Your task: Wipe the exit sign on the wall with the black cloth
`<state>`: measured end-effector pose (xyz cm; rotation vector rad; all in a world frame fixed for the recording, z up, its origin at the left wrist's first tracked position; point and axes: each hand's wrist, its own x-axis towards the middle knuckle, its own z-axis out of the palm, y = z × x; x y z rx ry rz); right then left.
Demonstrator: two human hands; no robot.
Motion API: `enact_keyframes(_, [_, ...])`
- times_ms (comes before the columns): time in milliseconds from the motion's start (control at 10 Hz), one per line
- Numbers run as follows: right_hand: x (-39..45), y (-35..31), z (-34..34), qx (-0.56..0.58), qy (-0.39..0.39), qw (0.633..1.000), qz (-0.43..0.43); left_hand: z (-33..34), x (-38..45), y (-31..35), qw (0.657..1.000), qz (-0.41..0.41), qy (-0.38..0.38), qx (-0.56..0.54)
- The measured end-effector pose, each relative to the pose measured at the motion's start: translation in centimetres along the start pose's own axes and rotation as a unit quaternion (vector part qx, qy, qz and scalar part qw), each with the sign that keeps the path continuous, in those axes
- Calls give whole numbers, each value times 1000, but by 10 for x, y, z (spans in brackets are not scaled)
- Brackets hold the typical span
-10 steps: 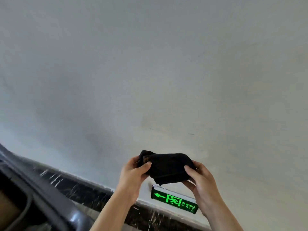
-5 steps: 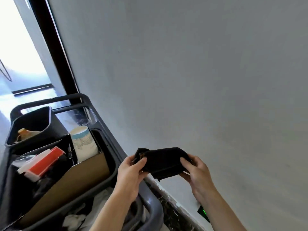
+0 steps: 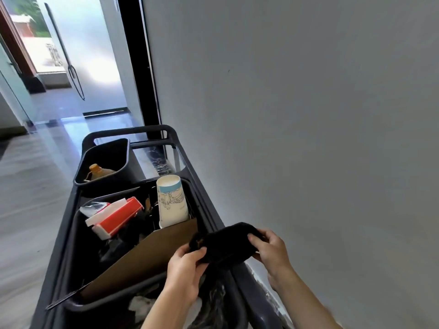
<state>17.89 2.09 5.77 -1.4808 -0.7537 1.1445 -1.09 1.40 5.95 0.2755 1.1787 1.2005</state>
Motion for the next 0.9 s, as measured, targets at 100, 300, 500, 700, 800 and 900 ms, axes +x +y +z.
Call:
enact_keyframes(100, [10,12,4,-52,15,999,-5,-2,9,-13,999,-27,27,-12])
enact_keyframes(300, [33,43,6,-119,57,991,22,-1,24,-38,993,-72,94,-26])
enact_keyframes(500, [42,66,3,-119,56,989,65,6,23,-53,987,-23,154,-30])
enact_keyframes(700, [37,66,-1,-119,41,988,88,5,21,-51,989,-8,147,17])
enact_keyframes(800, [25,59,-5,-133,40,987,84,-3,13,-44,984,57,130,106])
enact_keyframes(900, [13,52,-8,-170,59,982,59,-5,-3,-34,965,122,141,186])
